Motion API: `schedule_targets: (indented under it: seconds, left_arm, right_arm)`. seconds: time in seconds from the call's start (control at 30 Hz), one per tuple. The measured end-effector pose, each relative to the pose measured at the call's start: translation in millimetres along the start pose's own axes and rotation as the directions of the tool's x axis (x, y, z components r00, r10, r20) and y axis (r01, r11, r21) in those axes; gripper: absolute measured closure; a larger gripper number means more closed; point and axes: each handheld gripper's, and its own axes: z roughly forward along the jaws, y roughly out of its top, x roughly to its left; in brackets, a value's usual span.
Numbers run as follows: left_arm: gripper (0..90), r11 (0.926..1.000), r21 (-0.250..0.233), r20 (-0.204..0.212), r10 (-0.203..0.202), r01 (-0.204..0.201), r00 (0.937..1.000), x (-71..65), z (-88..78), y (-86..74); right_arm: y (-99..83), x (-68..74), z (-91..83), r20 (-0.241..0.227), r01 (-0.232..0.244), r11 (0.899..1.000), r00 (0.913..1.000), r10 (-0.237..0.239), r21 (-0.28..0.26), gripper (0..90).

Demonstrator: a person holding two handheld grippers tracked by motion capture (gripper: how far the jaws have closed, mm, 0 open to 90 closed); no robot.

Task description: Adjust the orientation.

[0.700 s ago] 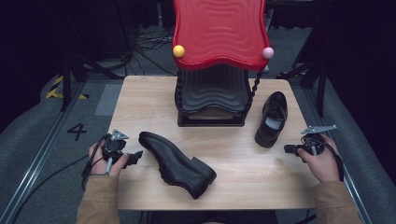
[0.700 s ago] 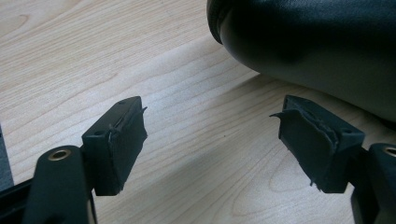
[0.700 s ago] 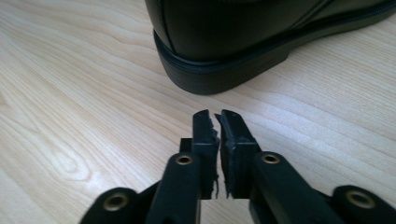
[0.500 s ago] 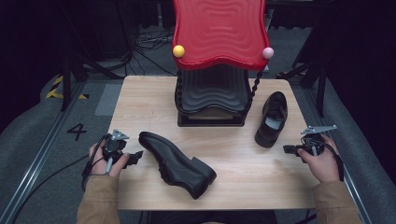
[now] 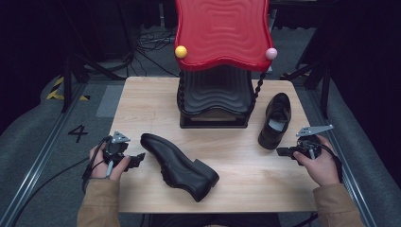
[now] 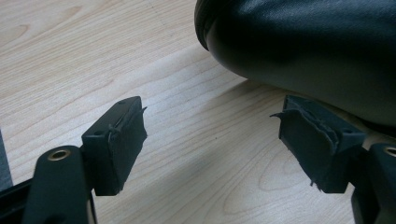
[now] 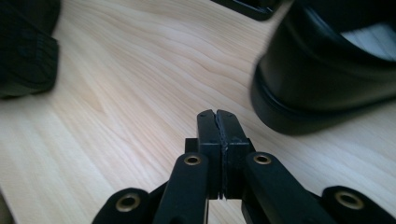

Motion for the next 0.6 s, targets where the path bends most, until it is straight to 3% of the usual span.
schedule_targets:
  seconds: [0.13,0.3,0.6]
  left_arm:
    - [23.3,0.9999,-0.010,0.006,-0.004,0.004,1.0000,-1.0,-2.5,-1.0]
    - [23.1,0.9999,-0.013,0.002,-0.001,0.001,1.0000,-1.2,-5.9,-2.0]
    - [22.2,0.9997,-0.020,0.010,-0.014,0.015,0.9999,0.6,-7.9,-2.8]
  right_arm:
    - [11.4,12.2,7.7,-0.068,0.033,0.999,0.9971,-0.035,-0.020,90.0]
    - [25.0,30.3,18.2,-0.097,0.096,0.995,0.9906,-0.097,-0.012,90.0]
    - [46.8,65.2,38.3,-0.159,0.198,0.980,0.9683,-0.193,0.017,90.0]
